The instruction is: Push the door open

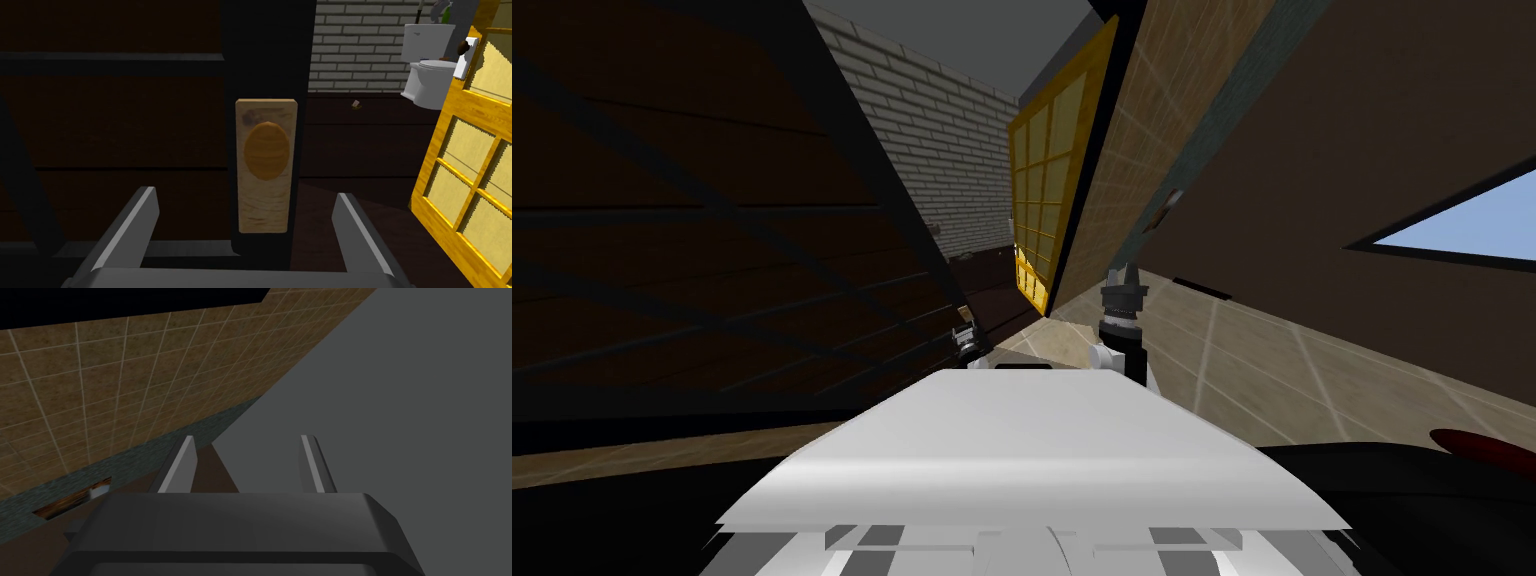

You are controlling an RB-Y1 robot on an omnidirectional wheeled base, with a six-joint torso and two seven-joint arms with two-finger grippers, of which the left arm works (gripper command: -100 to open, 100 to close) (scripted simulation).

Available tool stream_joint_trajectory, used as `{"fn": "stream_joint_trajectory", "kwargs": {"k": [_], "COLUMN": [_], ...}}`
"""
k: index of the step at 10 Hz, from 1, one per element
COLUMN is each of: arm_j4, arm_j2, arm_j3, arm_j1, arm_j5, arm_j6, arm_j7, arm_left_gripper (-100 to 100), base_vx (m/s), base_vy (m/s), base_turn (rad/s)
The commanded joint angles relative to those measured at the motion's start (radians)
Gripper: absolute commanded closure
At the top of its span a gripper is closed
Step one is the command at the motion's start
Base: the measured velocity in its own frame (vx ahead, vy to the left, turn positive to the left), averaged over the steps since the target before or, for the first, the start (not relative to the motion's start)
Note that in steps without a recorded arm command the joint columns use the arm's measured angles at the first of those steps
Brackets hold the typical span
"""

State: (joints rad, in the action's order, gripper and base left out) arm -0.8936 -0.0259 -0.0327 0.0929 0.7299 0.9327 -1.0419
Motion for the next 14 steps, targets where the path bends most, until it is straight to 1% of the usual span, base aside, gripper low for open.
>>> {"fn": "stream_joint_trajectory", "kwargs": {"k": [1,2,3,5,6,7,8,13,14], "arm_j4": [0.003,0.006,0.009,0.015,0.017,0.022,0.022,0.022,0.025], "arm_j2": [-0.010,-0.011,-0.007,0.007,0.020,0.014,0.014,0.014,0.001], "arm_j3": [0.001,0.003,0.004,0.007,0.008,0.007,0.007,0.007,0.016], "arm_j1": [0.003,0.003,0.003,0.003,0.004,0.000,0.000,0.000,0.002], "arm_j5": [0.001,0.003,0.004,0.006,0.007,0.007,0.007,0.007,0.015], "arm_j6": [0.003,0.005,0.006,0.008,0.009,0.011,0.011,0.011,0.008], "arm_j7": [-0.005,-0.009,-0.012,-0.018,-0.021,-0.020,-0.020,-0.020,-0.023], "arm_left_gripper": [-100,-100,-100,-100,-100,-100,100,100,100], "base_vx": [0.190,0.205,0.198,0.150,0.137,0.058,-0.014,-0.008,0.089], "base_vy": [0.074,0.097,0.105,0.083,0.087,0.029,-0.007,-0.003,0.005], "base_turn": [-0.030,-0.021,-0.027,-0.024,-0.027,0.000,-0.001,-0.001,0.028]}}
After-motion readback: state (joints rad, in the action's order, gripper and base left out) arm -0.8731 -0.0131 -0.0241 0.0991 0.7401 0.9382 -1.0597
